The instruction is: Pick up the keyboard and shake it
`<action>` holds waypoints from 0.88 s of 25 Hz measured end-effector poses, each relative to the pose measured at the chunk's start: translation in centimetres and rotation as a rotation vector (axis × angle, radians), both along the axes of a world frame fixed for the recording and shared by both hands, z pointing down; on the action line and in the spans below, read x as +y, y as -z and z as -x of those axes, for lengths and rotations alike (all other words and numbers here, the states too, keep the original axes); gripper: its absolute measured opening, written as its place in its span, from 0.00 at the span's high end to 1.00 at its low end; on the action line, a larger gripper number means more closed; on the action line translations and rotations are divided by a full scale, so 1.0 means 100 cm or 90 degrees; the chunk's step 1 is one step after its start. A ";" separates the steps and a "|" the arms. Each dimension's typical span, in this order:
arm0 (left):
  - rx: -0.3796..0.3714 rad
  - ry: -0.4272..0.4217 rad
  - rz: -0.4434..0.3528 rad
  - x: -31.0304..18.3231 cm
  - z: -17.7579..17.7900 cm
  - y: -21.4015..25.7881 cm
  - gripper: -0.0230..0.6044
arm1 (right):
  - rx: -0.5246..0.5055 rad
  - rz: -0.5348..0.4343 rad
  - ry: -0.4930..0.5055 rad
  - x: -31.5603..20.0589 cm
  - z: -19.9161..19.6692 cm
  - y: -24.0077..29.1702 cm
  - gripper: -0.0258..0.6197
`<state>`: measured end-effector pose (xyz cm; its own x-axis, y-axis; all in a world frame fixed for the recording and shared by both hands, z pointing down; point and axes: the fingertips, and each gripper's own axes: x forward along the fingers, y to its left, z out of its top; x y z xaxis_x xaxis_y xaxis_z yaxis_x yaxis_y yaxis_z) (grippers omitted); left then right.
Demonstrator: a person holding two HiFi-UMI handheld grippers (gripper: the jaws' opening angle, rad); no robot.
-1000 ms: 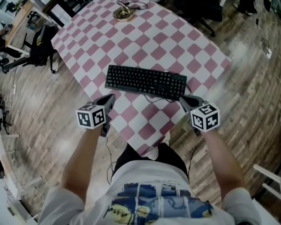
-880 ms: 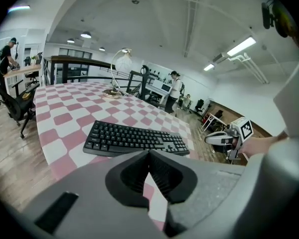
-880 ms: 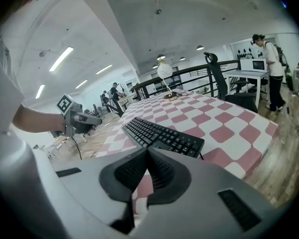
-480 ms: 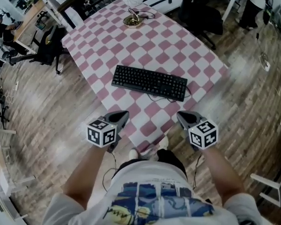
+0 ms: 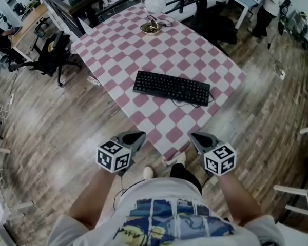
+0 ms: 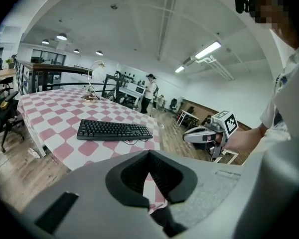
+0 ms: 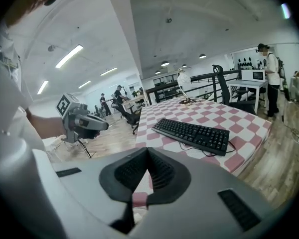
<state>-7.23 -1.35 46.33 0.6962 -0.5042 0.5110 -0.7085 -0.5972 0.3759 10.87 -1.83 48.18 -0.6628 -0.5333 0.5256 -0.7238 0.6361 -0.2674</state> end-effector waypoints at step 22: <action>0.031 -0.045 -0.019 0.082 0.071 -0.002 0.96 | 0.001 -0.012 -0.065 0.095 0.068 0.003 0.96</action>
